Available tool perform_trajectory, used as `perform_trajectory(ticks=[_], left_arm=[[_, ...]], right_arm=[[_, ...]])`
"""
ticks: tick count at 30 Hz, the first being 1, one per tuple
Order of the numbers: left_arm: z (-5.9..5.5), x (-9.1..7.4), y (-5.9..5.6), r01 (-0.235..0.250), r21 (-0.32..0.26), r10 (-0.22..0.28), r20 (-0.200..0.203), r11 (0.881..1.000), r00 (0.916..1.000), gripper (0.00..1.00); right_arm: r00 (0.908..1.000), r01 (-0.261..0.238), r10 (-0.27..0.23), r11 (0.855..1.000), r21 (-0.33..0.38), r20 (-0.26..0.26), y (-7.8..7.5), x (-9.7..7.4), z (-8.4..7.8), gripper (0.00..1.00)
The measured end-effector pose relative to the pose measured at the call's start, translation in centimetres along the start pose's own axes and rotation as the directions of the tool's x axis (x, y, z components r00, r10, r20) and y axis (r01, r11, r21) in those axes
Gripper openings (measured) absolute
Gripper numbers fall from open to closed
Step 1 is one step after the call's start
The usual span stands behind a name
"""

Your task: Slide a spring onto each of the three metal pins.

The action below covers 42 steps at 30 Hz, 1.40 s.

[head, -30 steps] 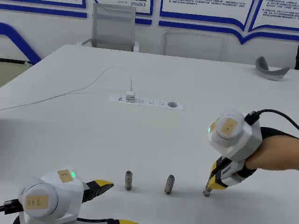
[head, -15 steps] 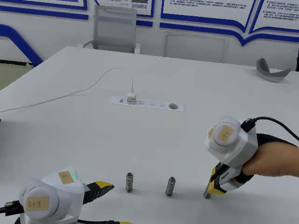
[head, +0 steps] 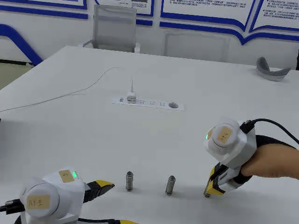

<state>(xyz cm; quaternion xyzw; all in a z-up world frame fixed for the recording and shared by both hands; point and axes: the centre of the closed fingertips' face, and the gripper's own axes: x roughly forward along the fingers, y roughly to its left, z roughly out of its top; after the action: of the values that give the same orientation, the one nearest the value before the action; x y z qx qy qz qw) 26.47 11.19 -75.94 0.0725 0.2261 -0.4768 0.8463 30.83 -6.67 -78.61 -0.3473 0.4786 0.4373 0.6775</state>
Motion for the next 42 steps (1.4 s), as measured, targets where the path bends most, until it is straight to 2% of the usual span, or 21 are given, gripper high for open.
perform_trajectory(ticks=[19, 27, 42], left_arm=[[0.1, 0.0, 0.1, -0.002, 0.000, 0.002, -0.001, 1.000, 1.0000, 0.66], [0.0, 0.0, 0.2, -0.005, -0.001, 0.005, -0.003, 1.000, 1.0000, 0.67], [0.1, -0.1, 0.5, -0.009, -0.005, 0.009, -0.002, 1.000, 1.0000, 0.67]], right_arm=[[0.9984, 0.026, -0.026, 1.000, 0.007, 0.051, -0.2, -0.4, 0.3, 0.23], [0.9966, 0.034, -0.035, 0.999, 0.020, 0.075, -0.1, -0.7, -0.1, 0.28], [0.9853, 0.033, -0.047, 0.995, 0.090, 0.164, 0.4, -1.1, -0.6, 0.42]])
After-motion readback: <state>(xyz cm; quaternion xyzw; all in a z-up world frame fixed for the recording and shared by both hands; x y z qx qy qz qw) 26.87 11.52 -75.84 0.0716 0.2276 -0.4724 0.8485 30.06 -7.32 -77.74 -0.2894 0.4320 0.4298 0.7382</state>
